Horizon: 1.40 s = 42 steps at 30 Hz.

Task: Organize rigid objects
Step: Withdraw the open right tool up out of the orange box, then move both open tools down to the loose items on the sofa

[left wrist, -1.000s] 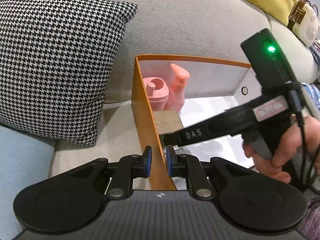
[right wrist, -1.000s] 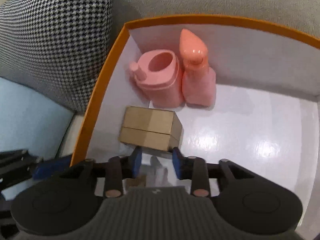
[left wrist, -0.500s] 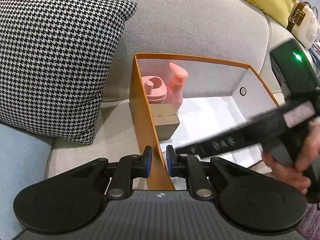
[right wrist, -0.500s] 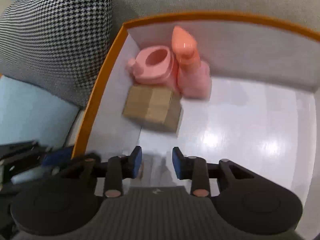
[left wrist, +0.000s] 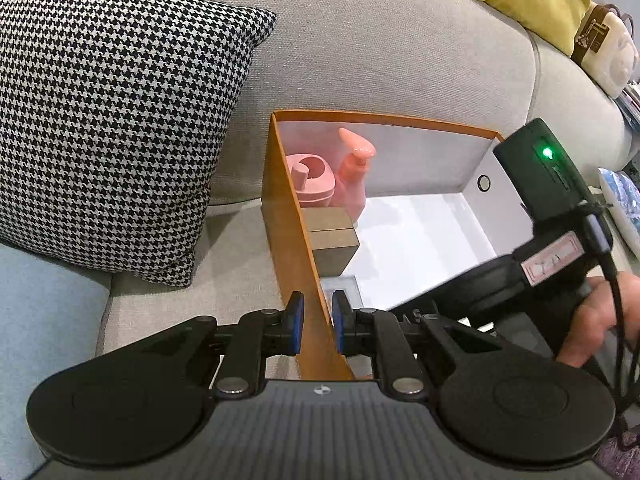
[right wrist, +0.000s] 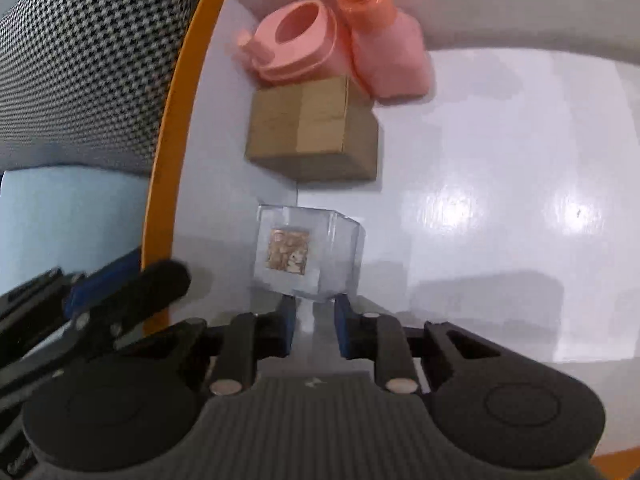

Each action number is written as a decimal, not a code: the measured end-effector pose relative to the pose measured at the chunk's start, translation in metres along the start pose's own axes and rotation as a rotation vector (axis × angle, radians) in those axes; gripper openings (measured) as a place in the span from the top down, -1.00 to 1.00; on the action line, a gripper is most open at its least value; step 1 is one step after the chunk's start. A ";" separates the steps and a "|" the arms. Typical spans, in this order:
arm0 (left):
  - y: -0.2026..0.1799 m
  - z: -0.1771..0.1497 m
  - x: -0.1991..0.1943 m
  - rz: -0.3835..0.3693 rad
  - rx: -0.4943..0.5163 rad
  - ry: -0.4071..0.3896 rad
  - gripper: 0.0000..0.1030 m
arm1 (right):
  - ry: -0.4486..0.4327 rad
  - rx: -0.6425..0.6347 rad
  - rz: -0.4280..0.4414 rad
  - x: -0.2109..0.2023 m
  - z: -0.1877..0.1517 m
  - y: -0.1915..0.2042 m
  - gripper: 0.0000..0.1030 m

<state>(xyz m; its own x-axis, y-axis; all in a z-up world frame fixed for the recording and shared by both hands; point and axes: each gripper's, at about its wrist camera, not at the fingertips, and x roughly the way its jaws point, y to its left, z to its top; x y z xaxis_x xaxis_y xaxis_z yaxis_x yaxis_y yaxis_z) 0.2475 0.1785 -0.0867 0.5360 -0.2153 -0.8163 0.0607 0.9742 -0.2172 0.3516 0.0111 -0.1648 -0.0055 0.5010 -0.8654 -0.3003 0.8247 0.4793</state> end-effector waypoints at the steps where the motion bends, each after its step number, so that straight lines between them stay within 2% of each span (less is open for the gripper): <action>1: 0.001 0.000 0.001 -0.002 -0.003 -0.001 0.68 | -0.011 -0.004 -0.003 0.000 0.001 0.000 0.56; 6: 0.002 -0.006 0.000 -0.005 -0.016 -0.004 0.68 | -0.055 -0.006 -0.015 0.000 0.004 0.000 0.61; 10: 0.003 -0.006 0.003 -0.008 -0.018 -0.005 0.68 | -0.098 -0.059 -0.042 -0.005 0.001 0.007 0.62; 15: -0.002 -0.010 -0.002 -0.002 -0.016 -0.043 0.67 | -0.118 -0.071 -0.015 -0.019 -0.012 0.011 0.56; 21: -0.020 -0.028 -0.034 0.010 -0.010 -0.140 0.67 | -0.263 -0.176 -0.011 -0.067 -0.051 0.022 0.54; 24: -0.034 -0.042 -0.056 0.000 -0.024 -0.201 0.67 | -0.351 -0.213 0.001 -0.107 -0.075 0.017 0.42; 27: -0.047 -0.059 -0.073 -0.022 -0.045 -0.223 0.67 | -0.431 -0.239 -0.014 -0.132 -0.092 0.010 0.40; 29: -0.055 -0.068 -0.080 -0.041 -0.054 -0.220 0.67 | -0.477 -0.234 -0.014 -0.152 -0.114 0.002 0.40; 32: -0.066 -0.087 -0.083 -0.067 -0.061 -0.195 0.67 | -0.529 -0.220 -0.019 -0.168 -0.141 -0.012 0.40; 33: -0.066 -0.083 -0.076 -0.073 -0.067 -0.179 0.67 | -0.537 -0.217 -0.026 -0.172 -0.153 -0.017 0.40; 35: -0.076 -0.097 -0.077 -0.095 -0.074 -0.131 0.67 | -0.530 -0.208 -0.041 -0.166 -0.171 -0.030 0.39; 37: -0.081 -0.106 -0.066 -0.112 -0.062 -0.061 0.67 | -0.494 -0.193 -0.051 -0.165 -0.193 -0.041 0.38; 39: -0.089 -0.119 -0.054 -0.117 -0.045 0.031 0.58 | -0.445 -0.172 -0.063 -0.152 -0.207 -0.052 0.38; 42: -0.093 -0.142 -0.034 -0.085 -0.093 0.156 0.55 | -0.346 -0.132 -0.070 -0.126 -0.228 -0.066 0.37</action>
<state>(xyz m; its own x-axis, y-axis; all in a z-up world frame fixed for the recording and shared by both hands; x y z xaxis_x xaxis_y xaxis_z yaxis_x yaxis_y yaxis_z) 0.1045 0.0856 -0.1148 0.3951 -0.3115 -0.8642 0.0182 0.9432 -0.3317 0.1541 -0.1663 -0.1207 0.3352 0.5226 -0.7839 -0.4086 0.8304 0.3788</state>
